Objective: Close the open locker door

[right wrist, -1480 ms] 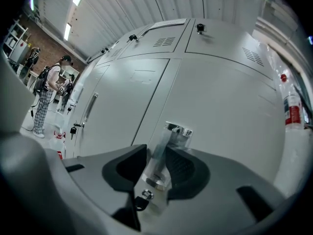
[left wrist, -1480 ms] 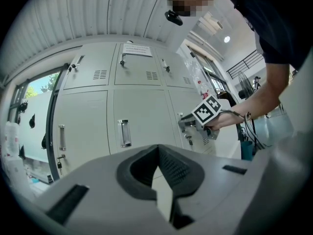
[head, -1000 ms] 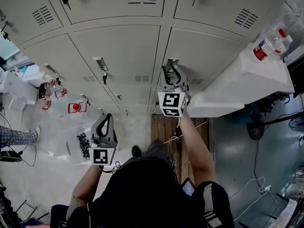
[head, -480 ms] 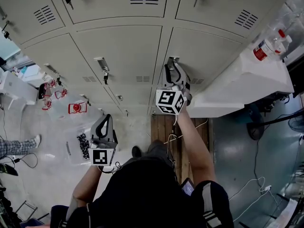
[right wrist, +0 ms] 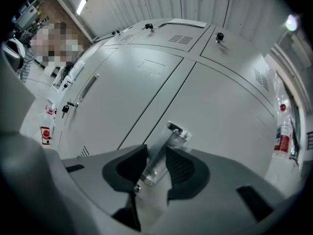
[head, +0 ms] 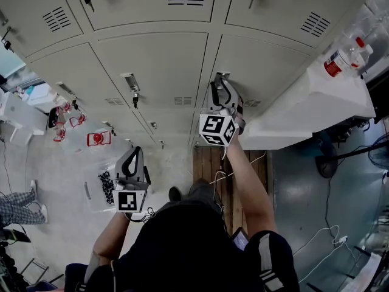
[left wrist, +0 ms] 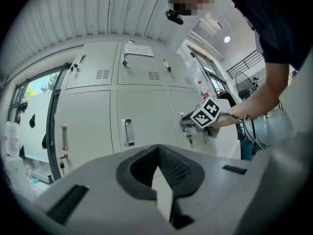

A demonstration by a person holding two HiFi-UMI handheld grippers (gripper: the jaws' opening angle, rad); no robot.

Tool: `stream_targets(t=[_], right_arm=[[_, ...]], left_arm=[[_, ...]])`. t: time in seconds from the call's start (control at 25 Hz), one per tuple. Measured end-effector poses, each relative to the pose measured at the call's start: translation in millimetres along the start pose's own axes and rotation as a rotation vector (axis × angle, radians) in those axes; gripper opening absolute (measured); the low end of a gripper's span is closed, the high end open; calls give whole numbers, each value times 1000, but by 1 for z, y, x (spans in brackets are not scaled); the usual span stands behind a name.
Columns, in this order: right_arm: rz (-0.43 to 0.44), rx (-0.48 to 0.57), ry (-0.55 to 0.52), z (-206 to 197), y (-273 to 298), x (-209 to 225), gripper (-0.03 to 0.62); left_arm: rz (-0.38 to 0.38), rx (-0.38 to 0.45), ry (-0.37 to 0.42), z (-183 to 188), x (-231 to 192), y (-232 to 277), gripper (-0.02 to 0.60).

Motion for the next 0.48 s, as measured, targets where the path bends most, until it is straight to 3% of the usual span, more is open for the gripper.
stream_targets(t=[0.48], right_arm=[[22,16,62,1,-9,0,133]], left_arm=[[-16,-1,13,0,1,3,3]])
Point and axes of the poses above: the fingertips, and each gripper's own axes: y forward along the fingers, x to its right, z out of its top, the point moved 8 cm from there along -y, backward along the fingers, and after that the axes turned 10 degrees about x, right-handed, at the moved point
